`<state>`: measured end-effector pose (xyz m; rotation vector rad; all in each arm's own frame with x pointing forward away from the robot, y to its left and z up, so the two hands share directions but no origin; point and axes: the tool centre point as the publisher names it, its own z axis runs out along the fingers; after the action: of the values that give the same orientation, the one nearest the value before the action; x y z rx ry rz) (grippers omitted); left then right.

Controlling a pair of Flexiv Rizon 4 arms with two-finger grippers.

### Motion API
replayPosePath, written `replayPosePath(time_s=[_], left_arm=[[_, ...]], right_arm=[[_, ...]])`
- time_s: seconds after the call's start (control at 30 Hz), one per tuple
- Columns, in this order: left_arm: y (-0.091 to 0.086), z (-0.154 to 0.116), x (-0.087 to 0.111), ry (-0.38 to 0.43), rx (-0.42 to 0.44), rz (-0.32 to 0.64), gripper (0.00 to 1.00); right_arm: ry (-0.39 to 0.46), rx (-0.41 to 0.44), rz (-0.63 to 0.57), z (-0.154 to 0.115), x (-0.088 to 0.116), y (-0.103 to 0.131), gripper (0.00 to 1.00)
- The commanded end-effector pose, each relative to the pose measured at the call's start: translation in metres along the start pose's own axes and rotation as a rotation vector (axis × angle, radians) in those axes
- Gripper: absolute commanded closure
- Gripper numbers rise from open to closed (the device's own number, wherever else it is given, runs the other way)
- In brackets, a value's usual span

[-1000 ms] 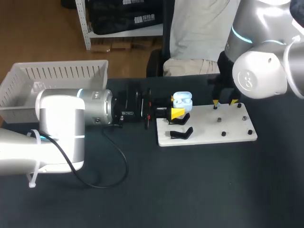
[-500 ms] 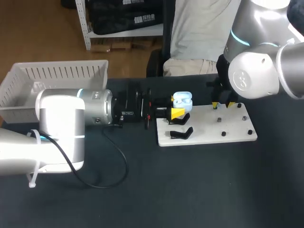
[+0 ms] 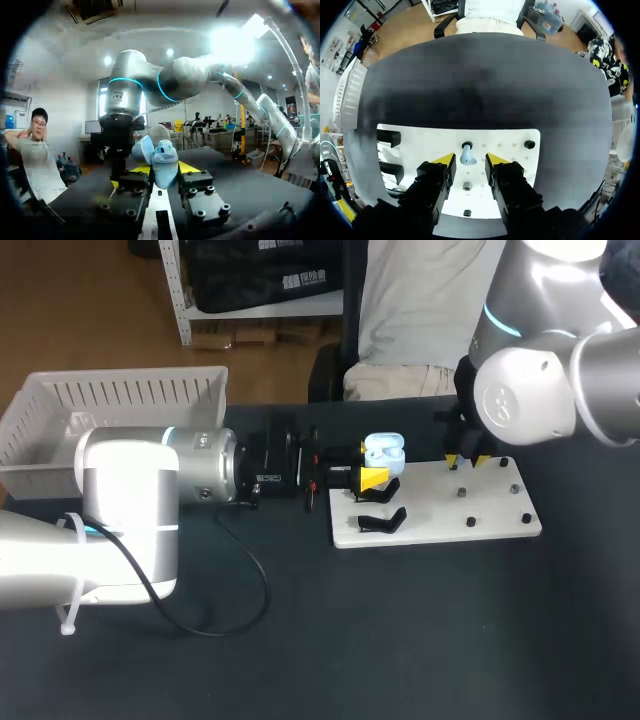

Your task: Pick up each earbud case from the left stands, insert the matching earbuds, close the lid, and place the case in the box.

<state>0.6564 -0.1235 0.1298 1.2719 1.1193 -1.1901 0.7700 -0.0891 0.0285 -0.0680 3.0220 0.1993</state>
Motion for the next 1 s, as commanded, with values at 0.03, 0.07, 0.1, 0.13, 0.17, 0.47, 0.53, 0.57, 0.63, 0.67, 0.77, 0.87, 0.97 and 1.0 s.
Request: replayPosePath(time_s=[0.03, 0.07, 0.1, 0.13, 0.17, 0.47, 0.53, 0.57, 0.63, 0.67, 0.77, 0.87, 0.97, 1.0], left_arm=[[-0.0004, 0.0003, 0.0013, -0.004, -0.003, 0.004, 1.0], [-0.0004, 0.0003, 0.0013, -0.004, -0.003, 0.004, 1.0], [-0.0004, 0.0003, 0.0013, -0.004, -0.003, 0.004, 1.0], [-0.0004, 0.0003, 0.0013, -0.004, -0.003, 0.004, 1.0], [-0.0004, 0.0003, 0.0013, -0.004, -0.003, 0.004, 1.0], [-0.0004, 0.0003, 0.0013, -0.004, -0.003, 0.004, 1.0], [-0.0004, 0.0003, 0.0013, -0.004, -0.003, 0.004, 1.0], [-0.0004, 0.0003, 0.0013, -0.004, -0.003, 0.004, 1.0], [-0.0004, 0.0003, 0.0013, -0.004, -0.003, 0.004, 1.0], [-0.0004, 0.0003, 0.0013, -0.004, -0.003, 0.004, 1.0], [-0.0004, 0.0003, 0.0013, -0.004, -0.003, 0.004, 1.0], [-0.0004, 0.0003, 0.0013, -0.004, -0.003, 0.004, 1.0], [-0.0004, 0.0003, 0.0013, -0.004, -0.003, 0.004, 1.0], [-0.0004, 0.0003, 0.0013, -0.004, -0.003, 0.004, 1.0]], right_arm=[[0.005, 0.0, 0.003, 0.0013, -0.0024, 0.0001, 0.67], [0.007, -0.004, 0.005, 0.0015, -0.0026, 0.0005, 0.69], [0.01, -0.008, 0.006, 0.0015, -0.0028, 0.001, 0.7], [0.01, -0.008, 0.006, 0.0016, -0.003, 0.0013, 0.7], [0.009, -0.008, 0.006, 0.0017, -0.003, 0.0015, 0.71], [0.014, -0.008, 0.013, 0.0031, -0.0046, 0.0032, 0.75], [0.016, -0.008, 0.013, 0.0041, -0.0039, 0.0041, 0.78], [0.018, -0.008, 0.013, 0.0045, -0.004, 0.0042, 0.78], [0.019, -0.007, 0.013, 0.0049, -0.0046, 0.0043, 0.78], [0.019, -0.006, 0.014, 0.005, -0.0049, 0.0042, 0.78], [0.018, -0.005, 0.017, 0.0052, -0.0056, 0.0042, 0.89], [0.017, -0.003, 0.02, 0.0054, -0.0059, 0.0042, 1.0], [0.017, 0.0, 0.024, 0.0052, -0.0065, 0.0033, 1.0], [0.017, 0.001, 0.025, 0.005, -0.0068, 0.003, 1.0]])
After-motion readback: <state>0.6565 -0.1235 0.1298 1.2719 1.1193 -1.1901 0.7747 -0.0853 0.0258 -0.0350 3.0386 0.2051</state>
